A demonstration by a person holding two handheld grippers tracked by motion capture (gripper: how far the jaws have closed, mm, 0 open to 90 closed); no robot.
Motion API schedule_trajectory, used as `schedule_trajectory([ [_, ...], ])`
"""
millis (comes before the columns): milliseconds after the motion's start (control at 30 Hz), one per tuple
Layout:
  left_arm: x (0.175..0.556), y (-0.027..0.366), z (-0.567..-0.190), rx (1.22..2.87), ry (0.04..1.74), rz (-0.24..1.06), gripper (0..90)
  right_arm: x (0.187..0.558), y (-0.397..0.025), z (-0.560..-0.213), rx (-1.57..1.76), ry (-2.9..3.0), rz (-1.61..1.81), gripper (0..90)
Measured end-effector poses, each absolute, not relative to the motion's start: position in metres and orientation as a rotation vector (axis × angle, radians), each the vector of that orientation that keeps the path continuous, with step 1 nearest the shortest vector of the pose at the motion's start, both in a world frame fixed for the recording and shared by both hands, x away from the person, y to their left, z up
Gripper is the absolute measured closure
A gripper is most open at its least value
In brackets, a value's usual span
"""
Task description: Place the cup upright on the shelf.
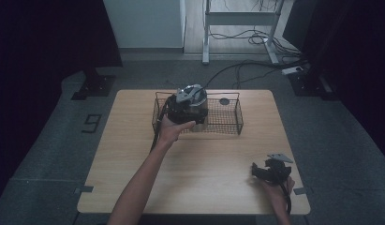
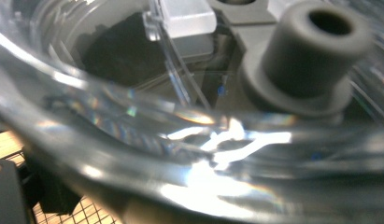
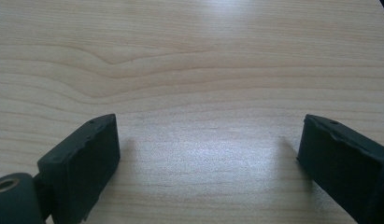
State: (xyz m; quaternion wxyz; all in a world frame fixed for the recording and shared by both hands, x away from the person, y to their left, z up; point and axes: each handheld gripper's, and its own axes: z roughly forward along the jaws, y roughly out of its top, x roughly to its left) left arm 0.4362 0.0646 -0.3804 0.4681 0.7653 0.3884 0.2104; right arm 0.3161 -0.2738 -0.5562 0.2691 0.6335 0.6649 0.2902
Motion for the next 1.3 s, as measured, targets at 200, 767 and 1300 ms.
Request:
schedule_trajectory([
  [200,0.445,0.064,-0.379,1.873,0.962,0.511,3.9,0.316,-0.274,-0.556,1.708,1.793,0.782,5.4],
  [767,0.476,0.063,-0.382,1.901,0.998,0.533,3.9,0.316,-0.274,-0.556,1.711,1.787,0.783,6.2],
  [1300,0.504,0.061,-0.404,1.898,1.04,0.529,3.9,0.316,-0.274,-0.556,1.71,1.786,0.782,6.5],
])
